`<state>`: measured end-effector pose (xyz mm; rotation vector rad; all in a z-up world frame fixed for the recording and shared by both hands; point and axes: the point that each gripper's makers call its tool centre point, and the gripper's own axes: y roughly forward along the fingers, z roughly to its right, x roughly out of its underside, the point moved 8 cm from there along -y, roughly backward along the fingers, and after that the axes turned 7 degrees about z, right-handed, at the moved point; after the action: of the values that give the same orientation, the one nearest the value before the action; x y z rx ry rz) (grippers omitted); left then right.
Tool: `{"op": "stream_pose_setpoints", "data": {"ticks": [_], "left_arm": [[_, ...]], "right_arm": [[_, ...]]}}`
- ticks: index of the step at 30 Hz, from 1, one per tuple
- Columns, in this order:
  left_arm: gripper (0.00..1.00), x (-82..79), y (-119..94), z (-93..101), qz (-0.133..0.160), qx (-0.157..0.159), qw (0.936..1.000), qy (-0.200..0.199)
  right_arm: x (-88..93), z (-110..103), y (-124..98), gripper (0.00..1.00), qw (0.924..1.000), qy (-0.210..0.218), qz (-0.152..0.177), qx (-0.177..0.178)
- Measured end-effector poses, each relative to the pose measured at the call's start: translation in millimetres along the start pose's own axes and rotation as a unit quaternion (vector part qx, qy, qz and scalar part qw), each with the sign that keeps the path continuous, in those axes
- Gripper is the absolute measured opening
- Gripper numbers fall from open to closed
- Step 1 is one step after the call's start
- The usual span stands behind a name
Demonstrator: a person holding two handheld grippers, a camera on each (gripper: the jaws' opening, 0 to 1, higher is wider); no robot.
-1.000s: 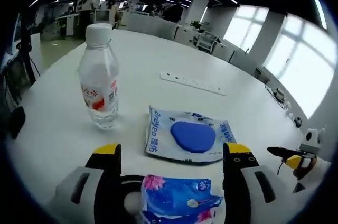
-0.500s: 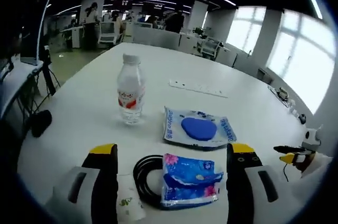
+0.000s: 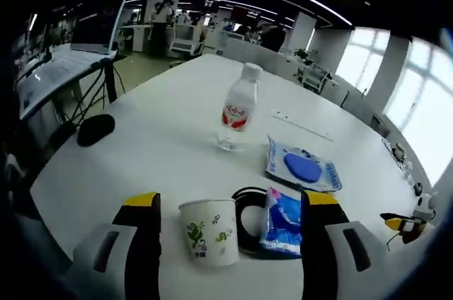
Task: Arrange the tabletop items into an orderly group along one side of the table until the central work area is clear of visible clutter.
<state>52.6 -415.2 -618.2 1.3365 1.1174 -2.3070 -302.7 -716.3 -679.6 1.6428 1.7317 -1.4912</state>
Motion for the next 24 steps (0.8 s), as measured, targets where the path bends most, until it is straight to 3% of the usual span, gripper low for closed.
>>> {"op": "stream_pose_setpoints", "data": {"ticks": [10,12,13,16,21,24], "left_arm": [[0.76,9.7,8,3.1,-0.029,-0.001,0.9996,0.0],[0.75,13.3,9,0.8,-0.049,-0.007,0.9982,0.034],[0.74,14.0,11,1.1,-0.049,-0.007,0.9982,0.032],[0.73,15.3,19,3.7,-0.051,0.005,0.9986,-0.014],[0.68,20.2,24,0.3,-0.059,-0.016,0.9979,-0.022],[0.67,30.9,25,-1.6,-0.069,-0.021,0.9959,-0.056]], "right_arm": [[-0.1,-2,0,0.66,1.0,0.004,-0.002,-0.004],[0.2,-2,-1,0.66,1.0,0.009,-0.001,-0.003],[0.3,-2,-1,0.66,0.9999,0.011,0.0,-0.002],[0.7,-3,-2,0.64,0.9999,0.011,-0.003,-0.001],[-1.5,-6,-1,0.64,0.9999,0.01,0.001,-0.006],[-0.5,-7,-2,0.63,0.9999,0.012,0.002,-0.007]]}}
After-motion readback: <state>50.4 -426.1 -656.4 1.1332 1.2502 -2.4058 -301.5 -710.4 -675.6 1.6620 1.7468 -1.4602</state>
